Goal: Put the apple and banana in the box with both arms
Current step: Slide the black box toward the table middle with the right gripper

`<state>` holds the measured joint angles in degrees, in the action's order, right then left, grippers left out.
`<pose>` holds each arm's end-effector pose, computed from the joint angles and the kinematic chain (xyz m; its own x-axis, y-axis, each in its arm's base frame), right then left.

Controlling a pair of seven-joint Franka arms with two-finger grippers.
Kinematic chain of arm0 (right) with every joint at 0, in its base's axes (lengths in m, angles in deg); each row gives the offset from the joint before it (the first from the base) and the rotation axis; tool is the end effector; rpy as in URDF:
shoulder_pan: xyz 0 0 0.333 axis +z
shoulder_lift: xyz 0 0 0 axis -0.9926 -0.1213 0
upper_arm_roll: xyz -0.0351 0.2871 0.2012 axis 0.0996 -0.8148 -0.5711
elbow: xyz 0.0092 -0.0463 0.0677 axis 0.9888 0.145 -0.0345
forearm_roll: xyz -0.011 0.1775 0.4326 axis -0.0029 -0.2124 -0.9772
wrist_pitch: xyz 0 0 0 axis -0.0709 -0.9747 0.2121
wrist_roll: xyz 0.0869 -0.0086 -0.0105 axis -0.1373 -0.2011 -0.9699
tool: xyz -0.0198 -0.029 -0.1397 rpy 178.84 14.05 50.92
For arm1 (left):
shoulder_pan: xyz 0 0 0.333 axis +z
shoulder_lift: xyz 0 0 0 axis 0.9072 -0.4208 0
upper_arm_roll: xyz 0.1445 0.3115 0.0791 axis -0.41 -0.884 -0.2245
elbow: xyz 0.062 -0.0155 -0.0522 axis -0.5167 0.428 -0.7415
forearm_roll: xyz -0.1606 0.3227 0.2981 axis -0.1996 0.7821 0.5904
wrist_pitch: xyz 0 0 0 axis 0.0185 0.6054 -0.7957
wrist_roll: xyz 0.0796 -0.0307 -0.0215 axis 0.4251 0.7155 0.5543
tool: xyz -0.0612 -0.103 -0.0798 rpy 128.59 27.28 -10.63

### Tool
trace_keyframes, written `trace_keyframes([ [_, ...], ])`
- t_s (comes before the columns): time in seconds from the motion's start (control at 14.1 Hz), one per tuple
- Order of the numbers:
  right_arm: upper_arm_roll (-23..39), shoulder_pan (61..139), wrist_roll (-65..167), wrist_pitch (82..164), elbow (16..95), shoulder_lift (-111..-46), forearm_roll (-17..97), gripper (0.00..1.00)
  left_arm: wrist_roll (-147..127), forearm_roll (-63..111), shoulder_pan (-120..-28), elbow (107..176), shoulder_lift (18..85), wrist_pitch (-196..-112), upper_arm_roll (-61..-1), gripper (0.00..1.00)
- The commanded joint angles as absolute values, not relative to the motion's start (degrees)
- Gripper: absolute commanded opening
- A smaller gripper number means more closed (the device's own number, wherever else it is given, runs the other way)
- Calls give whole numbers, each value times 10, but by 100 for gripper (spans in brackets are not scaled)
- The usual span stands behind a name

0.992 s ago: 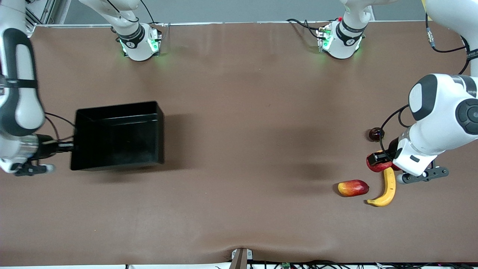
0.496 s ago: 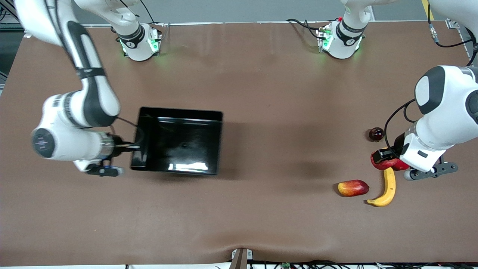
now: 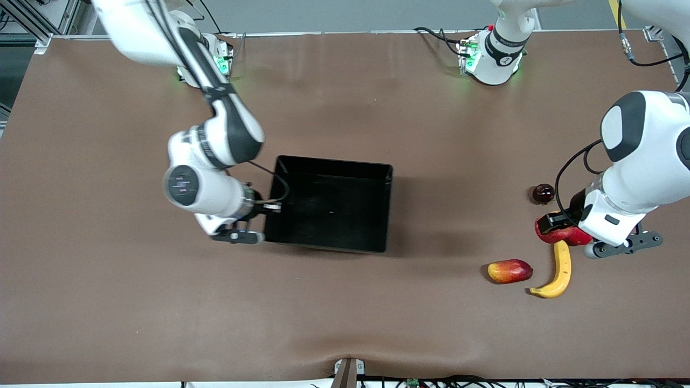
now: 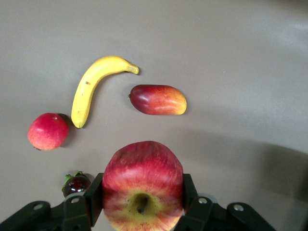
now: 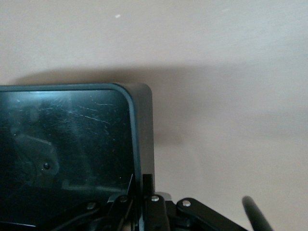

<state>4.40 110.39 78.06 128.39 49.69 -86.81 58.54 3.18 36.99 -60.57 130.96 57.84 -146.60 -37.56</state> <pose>0.6768 0.3518 0.2517 0.9804 -0.0964 -0.1717 -0.1303 -0.9713 -0.1991 0.7456 -0.0739 0.4380 0.9791 0.1996 0.0377 0.1993 -0.9799 0.0136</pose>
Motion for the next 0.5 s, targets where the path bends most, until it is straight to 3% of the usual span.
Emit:
trace_keyframes([
  [0.0, 50, 1124, 782, 1308, 481, -911, 560, 0, 40, 354, -604, 1323, 606, -1456, -372, 0],
  [0.43, 52, 1163, 826, 1337, 465, -933, 563, 0, 51, 354, -605, 1327, 608, -1444, -357, 0],
])
